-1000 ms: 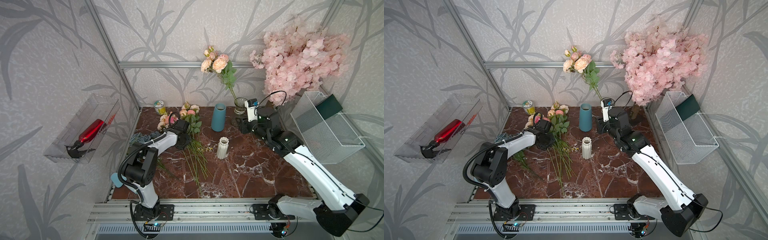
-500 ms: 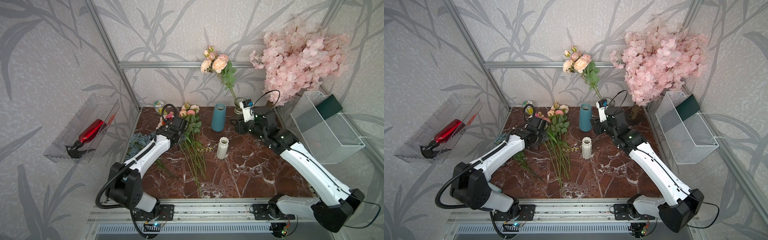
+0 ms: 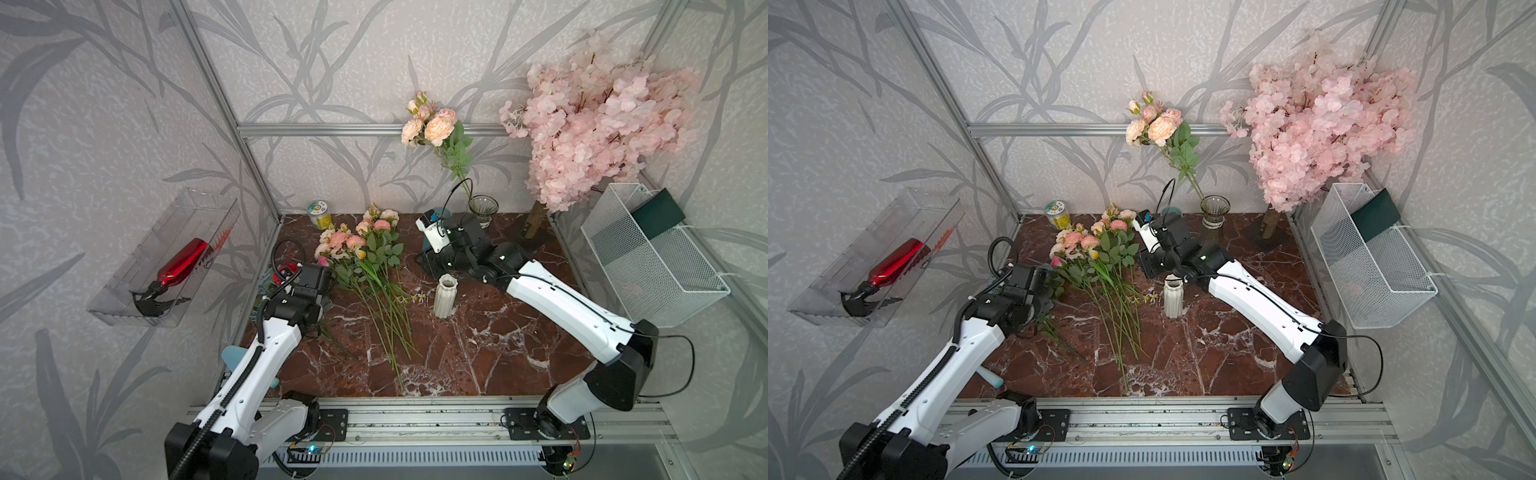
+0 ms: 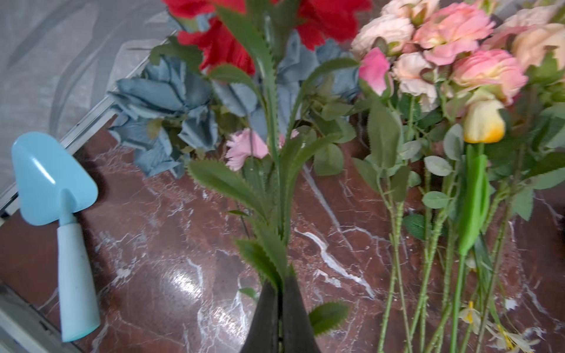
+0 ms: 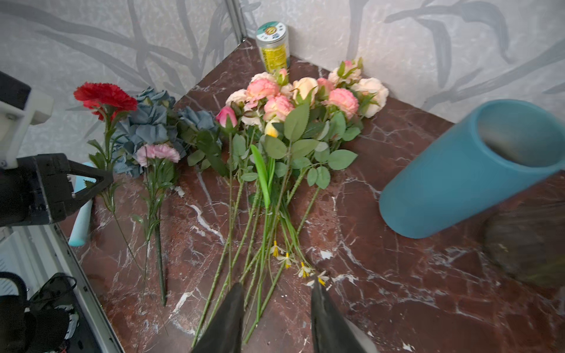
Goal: Place the pink flowers into the vase
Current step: Pick up the flower at the center of the board, then place the flower at the center of the board.
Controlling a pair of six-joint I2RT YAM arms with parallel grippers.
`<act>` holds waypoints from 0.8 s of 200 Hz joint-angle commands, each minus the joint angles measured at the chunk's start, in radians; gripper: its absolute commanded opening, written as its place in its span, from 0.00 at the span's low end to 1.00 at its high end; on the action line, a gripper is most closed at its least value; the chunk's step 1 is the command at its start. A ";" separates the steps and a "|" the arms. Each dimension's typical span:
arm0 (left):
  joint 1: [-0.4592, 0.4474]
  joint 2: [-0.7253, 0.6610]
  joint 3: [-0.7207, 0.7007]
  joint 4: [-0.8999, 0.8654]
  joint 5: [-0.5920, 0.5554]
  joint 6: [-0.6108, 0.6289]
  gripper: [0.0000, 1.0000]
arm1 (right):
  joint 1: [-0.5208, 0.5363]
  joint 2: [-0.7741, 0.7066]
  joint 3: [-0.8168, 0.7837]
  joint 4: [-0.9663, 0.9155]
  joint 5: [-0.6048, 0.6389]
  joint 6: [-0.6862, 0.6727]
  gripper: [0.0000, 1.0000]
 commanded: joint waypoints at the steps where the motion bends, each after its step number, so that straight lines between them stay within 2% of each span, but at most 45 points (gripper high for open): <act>1: 0.031 -0.043 -0.014 -0.018 0.018 0.024 0.00 | 0.027 0.039 0.072 -0.040 -0.006 -0.019 0.37; 93: 0.090 0.069 -0.169 0.126 0.171 0.000 0.00 | 0.159 0.355 0.274 -0.135 0.013 -0.017 0.33; 109: 0.098 0.095 -0.177 0.144 0.174 0.004 0.11 | 0.175 0.397 0.286 -0.126 0.018 -0.016 0.33; 122: 0.102 0.109 -0.175 0.153 0.175 0.007 0.33 | 0.185 0.440 0.306 -0.134 0.021 -0.019 0.34; 136: 0.106 0.118 -0.163 0.144 0.166 0.011 0.49 | 0.196 0.484 0.331 -0.140 0.024 -0.021 0.35; 146: 0.109 0.114 -0.154 0.129 0.156 0.011 0.56 | 0.203 0.514 0.349 -0.141 0.021 -0.022 0.35; 160: 0.115 0.102 -0.140 0.112 0.150 0.014 0.61 | 0.212 0.551 0.375 -0.145 0.019 -0.026 0.35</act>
